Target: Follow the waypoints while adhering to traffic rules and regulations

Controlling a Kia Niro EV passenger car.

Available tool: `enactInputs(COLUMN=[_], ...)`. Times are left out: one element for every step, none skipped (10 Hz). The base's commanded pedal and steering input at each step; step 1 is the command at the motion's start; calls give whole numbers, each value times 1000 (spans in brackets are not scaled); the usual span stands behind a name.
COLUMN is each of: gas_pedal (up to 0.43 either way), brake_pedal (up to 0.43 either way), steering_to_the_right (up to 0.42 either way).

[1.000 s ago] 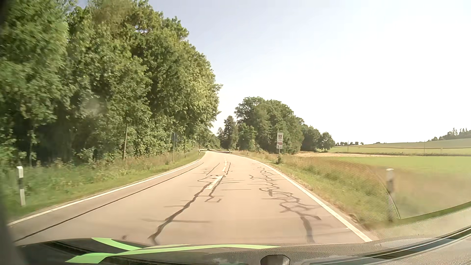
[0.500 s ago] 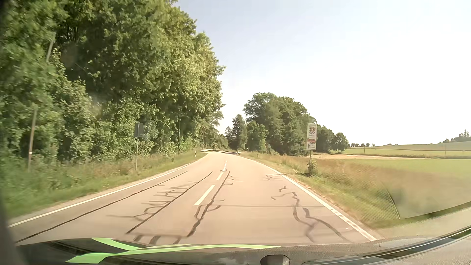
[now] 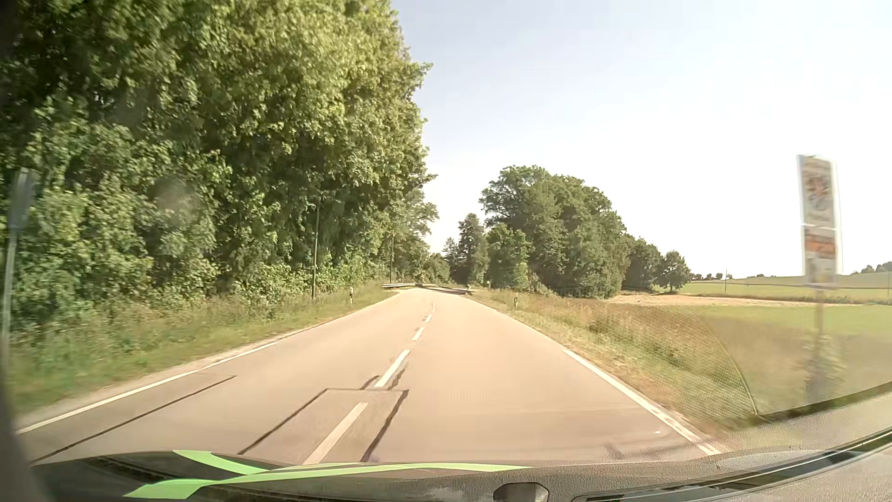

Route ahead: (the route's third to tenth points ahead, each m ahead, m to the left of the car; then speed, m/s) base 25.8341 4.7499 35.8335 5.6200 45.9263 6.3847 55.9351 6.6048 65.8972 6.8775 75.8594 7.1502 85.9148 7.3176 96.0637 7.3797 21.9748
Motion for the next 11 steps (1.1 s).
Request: enactInputs(gas_pedal=[220,228,240,248,248,260,260,260,260,248,228], brake_pedal=[0,0,0,0,0,0,0,0,0,0,0], steering_to_the_right=[-18,-18,-18,-18,-17,-16,-15,-13,-10,-9,-8])
